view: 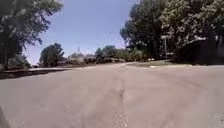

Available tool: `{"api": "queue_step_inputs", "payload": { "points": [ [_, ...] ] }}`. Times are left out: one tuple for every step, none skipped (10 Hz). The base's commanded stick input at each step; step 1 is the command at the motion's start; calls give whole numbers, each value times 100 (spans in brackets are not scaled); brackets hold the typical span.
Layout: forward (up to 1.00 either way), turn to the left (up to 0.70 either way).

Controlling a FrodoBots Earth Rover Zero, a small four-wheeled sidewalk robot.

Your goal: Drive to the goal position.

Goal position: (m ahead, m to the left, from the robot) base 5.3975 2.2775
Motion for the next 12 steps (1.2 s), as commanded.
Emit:
{"api": "queue_step_inputs", "payload": {
  "points": [
    [70,0],
    [70,0],
    [70,0],
    [70,0],
    [70,0],
    [70,0],
    [70,9],
    [70,29],
    [70,35],
    [70,30],
    [70,5],
    [70,0]
  ]
}}
